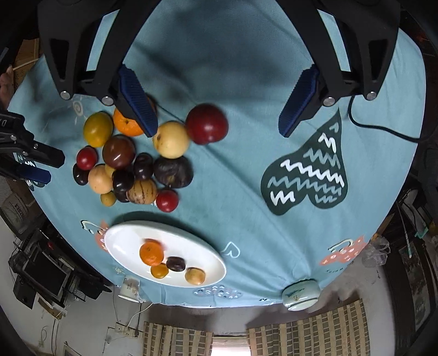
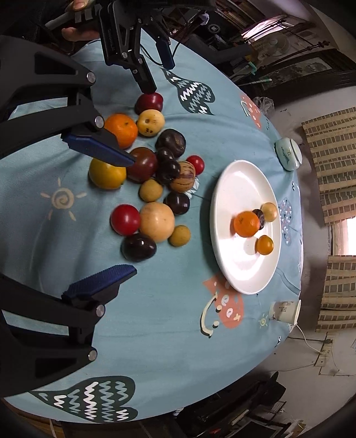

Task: Organize fruits
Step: 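Grasp a yellow-green citrus with the right tool while the left tool grasps a red apple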

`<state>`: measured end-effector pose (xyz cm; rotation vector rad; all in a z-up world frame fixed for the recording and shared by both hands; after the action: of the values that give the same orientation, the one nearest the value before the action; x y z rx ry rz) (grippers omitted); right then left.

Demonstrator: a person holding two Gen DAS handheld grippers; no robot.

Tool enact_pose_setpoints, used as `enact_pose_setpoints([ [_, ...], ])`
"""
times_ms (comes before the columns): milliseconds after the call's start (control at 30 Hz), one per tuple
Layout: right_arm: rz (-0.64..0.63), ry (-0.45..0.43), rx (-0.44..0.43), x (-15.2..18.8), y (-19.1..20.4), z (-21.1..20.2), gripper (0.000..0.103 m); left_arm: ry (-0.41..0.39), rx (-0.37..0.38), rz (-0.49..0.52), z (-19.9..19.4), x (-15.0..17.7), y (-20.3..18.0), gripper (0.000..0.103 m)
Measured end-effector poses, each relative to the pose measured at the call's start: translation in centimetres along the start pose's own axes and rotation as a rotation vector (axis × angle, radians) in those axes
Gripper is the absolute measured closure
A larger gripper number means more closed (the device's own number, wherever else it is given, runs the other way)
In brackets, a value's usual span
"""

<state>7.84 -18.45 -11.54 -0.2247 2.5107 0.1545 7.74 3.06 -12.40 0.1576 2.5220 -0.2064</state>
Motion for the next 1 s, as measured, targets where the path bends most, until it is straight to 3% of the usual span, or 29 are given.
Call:
enact_pose_setpoints([
  [200, -0.032, 0.013, -0.044, 1.2, 1.9, -0.3, 0.029, 0.004, -0.007, -0.011, -0.2, 0.9, 0.4, 0.011],
  [367, -0.045, 0.038, -0.136, 2.9, 3.8, 0.2, 0.029, 0.023, -0.013, -0.008, 0.3, 1.6, 0.5, 0.011],
  [500, -0.031, 0.054, -0.180, 3.1, 4.4, 1.1, 0.049, 0.037, -0.014, 0.001, 0.6, 2.1, 0.4, 0.011],
  [667, -0.023, 0.092, -0.171, 3.0, 4.6, 4.2, 0.061, 0.047, -0.013, 0.006, 1.0, 2.4, 0.3, 0.011],
  [733, -0.004, 0.095, -0.197, 3.2, 4.7, 4.8, 0.062, 0.056, -0.013, 0.005, 1.6, 2.4, 0.3, 0.011],
  [1000, -0.036, 0.074, -0.152, 3.6, 4.1, 2.6, 0.062, 0.061, 0.010, 0.002, 3.2, 2.1, 0.2, 0.015],
])
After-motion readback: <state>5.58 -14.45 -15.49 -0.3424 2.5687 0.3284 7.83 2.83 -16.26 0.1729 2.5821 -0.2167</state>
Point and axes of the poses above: each gripper's, at about its wrist camera, not at the fingertips, and z roughly the way its jaws point, y to its left, x to its underside, the point moved 7 cm from there along z, roughly the way its jaws point, and after that the axes turned 6 degrees about x, right-handed, at the moved point
